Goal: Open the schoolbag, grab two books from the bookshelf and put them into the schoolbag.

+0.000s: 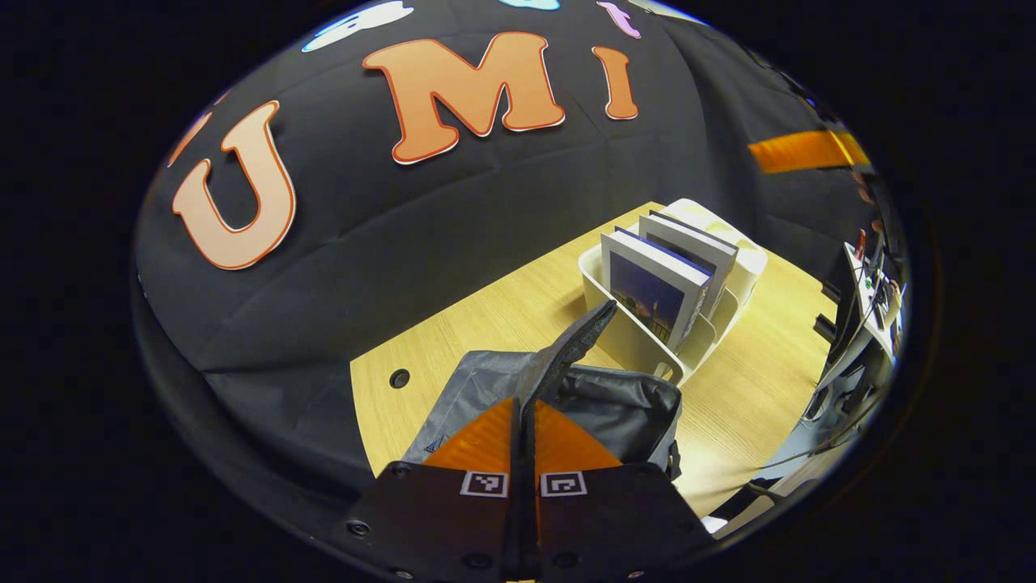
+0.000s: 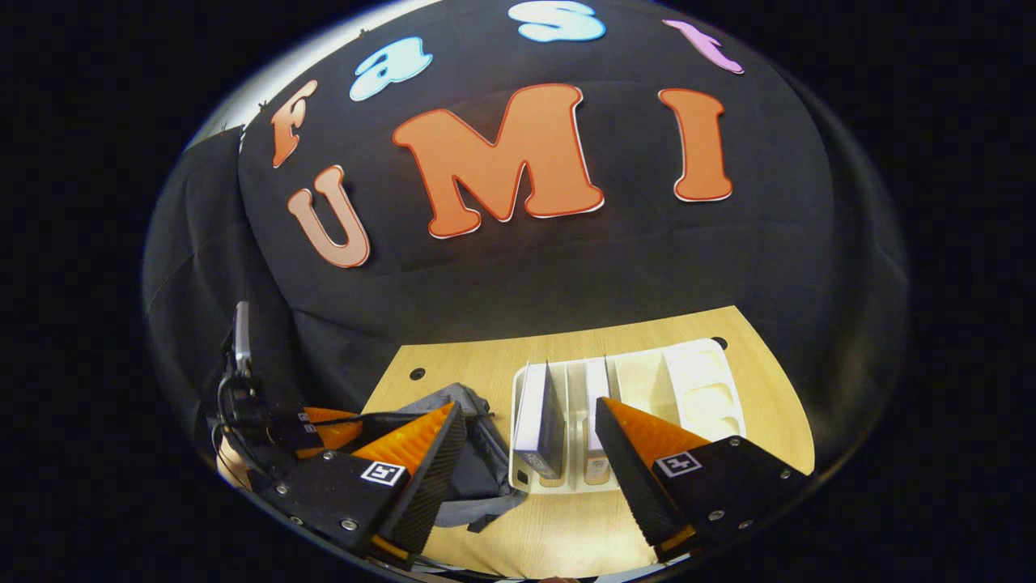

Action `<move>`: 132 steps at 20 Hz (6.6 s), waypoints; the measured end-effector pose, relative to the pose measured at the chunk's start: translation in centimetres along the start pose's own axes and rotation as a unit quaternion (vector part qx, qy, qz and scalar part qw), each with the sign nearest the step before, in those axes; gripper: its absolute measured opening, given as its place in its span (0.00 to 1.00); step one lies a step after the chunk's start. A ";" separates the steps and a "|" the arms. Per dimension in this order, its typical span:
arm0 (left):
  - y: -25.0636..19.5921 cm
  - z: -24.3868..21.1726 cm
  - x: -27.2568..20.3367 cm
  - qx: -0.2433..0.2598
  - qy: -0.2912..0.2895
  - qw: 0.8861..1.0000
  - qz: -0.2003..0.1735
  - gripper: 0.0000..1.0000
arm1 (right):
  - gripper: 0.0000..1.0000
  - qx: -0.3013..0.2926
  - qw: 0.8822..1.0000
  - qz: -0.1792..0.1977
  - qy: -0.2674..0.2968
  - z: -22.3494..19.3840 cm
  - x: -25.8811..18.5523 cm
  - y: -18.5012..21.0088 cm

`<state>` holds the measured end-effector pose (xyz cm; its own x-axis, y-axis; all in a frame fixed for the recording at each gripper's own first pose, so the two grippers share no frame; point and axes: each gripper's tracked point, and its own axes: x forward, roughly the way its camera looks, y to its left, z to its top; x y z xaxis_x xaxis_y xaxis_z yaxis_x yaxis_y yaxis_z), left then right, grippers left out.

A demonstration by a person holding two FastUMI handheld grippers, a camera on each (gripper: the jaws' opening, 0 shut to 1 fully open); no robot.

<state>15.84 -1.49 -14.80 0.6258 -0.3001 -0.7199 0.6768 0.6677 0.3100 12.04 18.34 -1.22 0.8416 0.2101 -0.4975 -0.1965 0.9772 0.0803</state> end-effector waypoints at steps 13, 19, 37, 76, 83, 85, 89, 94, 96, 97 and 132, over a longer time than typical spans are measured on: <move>1.0 -1.5 0.0 -0.045 -0.014 0.999 0.011 0.01 | 0.97 -0.006 0.972 -0.067 0.223 -7.0 13.4 -0.2; 1.8 -1.5 0.7 -0.051 -0.010 0.999 0.015 0.01 | 0.77 0.001 0.962 -0.086 0.259 -10.5 16.7 -1.4; 2.7 -1.0 0.6 -0.056 -0.010 0.998 0.009 0.01 | 0.31 0.004 0.984 -0.101 0.149 -1.0 8.8 -0.7; 1.0 3.1 -0.8 0.018 -0.047 0.999 -0.018 0.01 | 0.31 0.471 0.880 0.054 0.035 -20.5 13.7 12.8; 0.1 2.3 -0.5 0.050 -0.040 0.998 -0.024 0.01 | 0.35 0.473 0.878 0.027 0.067 -21.9 17.9 15.6; 0.5 1.9 -0.3 0.044 -0.034 0.998 -0.023 0.00 | 0.66 0.457 0.883 -0.018 0.102 -23.8 18.3 14.6; 0.8 1.1 0.1 0.015 -0.031 0.999 -0.036 0.01 | 0.97 0.460 0.875 -0.026 0.152 -24.9 17.1 14.6; 1.9 0.4 0.2 0.002 -0.030 0.999 -0.032 0.01 | 0.98 0.463 0.870 -0.011 0.168 -24.2 14.5 13.8; 2.1 0.2 0.1 -0.009 -0.031 0.999 -0.032 0.01 | 0.98 0.477 0.866 -0.006 0.150 -23.0 13.4 13.0; 2.1 0.0 0.1 -0.012 -0.029 0.999 -0.034 0.01 | 0.98 0.477 0.867 -0.003 0.146 -22.6 12.6 12.7; 1.7 -1.8 -0.8 -0.036 -0.014 0.999 -0.025 0.01 | 0.98 0.057 0.984 -0.106 0.131 -5.9 5.7 -8.1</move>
<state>15.80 1.12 -14.87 0.6032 -0.3528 -0.7153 0.6785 0.6984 0.2277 15.45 11.41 -9.77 0.6959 -0.0001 -0.7182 0.0403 0.9984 0.0390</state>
